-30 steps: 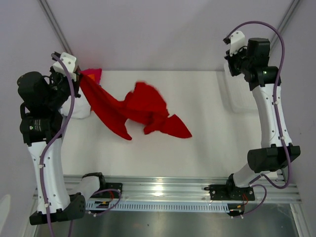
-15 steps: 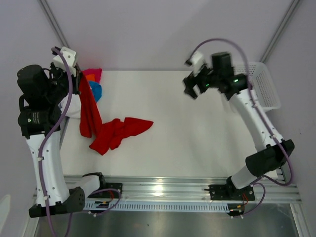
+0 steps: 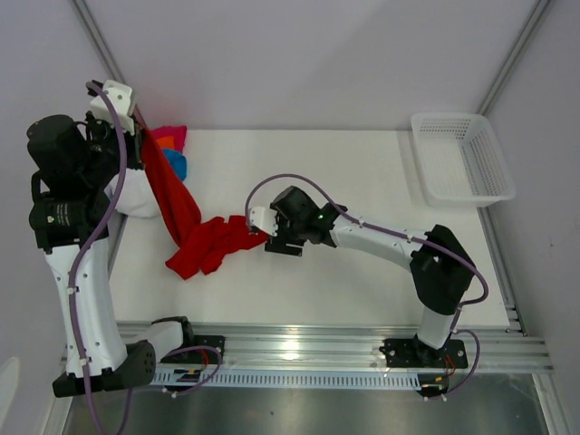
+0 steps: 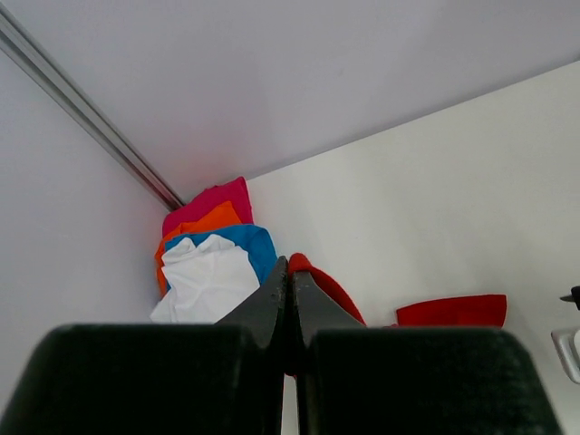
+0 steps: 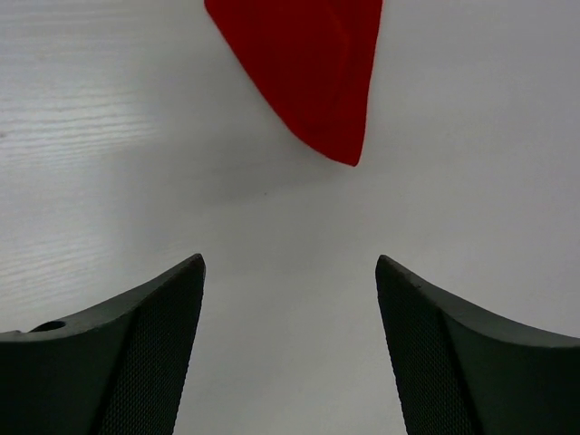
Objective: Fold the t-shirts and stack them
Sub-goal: Flatten the tshirt out
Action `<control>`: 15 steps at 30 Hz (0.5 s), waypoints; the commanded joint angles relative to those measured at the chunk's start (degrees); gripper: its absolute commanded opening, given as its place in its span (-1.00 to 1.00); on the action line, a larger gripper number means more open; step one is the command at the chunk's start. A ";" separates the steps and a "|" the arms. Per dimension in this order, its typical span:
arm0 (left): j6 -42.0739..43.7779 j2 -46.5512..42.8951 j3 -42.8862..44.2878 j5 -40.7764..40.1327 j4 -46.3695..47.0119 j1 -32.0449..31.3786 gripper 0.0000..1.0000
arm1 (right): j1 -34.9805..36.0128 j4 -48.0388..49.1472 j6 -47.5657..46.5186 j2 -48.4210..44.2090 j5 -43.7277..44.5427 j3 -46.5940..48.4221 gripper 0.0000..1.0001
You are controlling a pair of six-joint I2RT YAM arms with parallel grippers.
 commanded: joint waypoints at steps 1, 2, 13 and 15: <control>-2.20 -0.15 -0.72 -0.17 1.20 0.67 -0.99 | -0.04 12.18 -2.81 -0.04 -2.16 -1.06 0.55; -2.29 0.02 -1.51 -0.17 1.28 0.67 -0.99 | 0.31 15.33 -3.07 -0.13 -4.09 -2.20 0.52; -5.89 -0.42 -11.35 4.13 7.25 0.41 -0.99 | 6.72 19.94 8.34 17.68 -5.51 24.65 0.42; -5.54 -1.12 -13.54 3.79 8.22 0.14 -0.99 | 8.83 17.65 8.61 20.78 -6.65 30.28 0.47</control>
